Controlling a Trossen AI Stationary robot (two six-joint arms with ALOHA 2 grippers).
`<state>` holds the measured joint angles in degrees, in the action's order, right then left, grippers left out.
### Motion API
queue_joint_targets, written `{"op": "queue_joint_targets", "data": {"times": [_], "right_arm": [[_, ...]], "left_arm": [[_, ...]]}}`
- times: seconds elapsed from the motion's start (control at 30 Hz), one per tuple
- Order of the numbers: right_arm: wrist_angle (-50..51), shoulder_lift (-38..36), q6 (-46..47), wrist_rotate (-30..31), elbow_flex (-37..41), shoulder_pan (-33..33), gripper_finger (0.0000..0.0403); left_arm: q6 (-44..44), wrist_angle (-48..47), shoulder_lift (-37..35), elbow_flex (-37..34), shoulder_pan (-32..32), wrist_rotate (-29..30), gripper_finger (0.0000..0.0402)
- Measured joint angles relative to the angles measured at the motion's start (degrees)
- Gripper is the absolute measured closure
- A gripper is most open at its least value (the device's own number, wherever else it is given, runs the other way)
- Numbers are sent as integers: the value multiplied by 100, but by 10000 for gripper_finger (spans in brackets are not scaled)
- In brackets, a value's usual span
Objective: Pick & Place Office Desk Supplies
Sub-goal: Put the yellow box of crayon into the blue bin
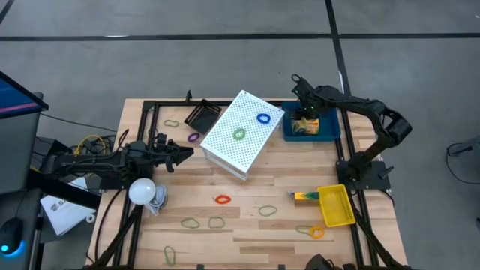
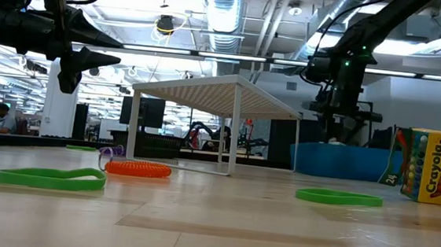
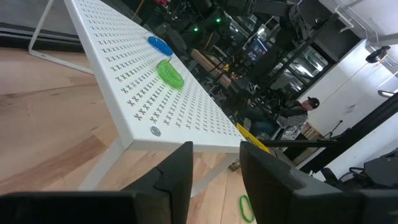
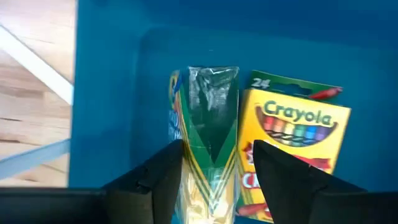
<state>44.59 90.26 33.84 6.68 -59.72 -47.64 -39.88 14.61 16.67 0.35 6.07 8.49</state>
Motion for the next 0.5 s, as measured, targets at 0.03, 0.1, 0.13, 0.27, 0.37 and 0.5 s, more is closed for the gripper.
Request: {"op": "queue_joint_targets", "data": {"times": [0.03,0.1,0.13,0.27,0.37,0.5], "right_arm": [[43,0,-39,64,0,-1,214],[99,0,-126,130,0,-2,217],[143,0,-134,152,0,-2,218],[221,0,-148,244,0,0,223],[169,0,-140,242,0,33,227],[156,0,-102,241,0,44,228]], "left_arm": [[0,0,0,-1,0,0,275],[-1,1,0,0,0,0,275],[-2,0,0,0,0,0,275],[2,0,0,-1,0,0,275],[4,1,0,0,0,0,275],[7,2,0,-2,0,0,275]]}}
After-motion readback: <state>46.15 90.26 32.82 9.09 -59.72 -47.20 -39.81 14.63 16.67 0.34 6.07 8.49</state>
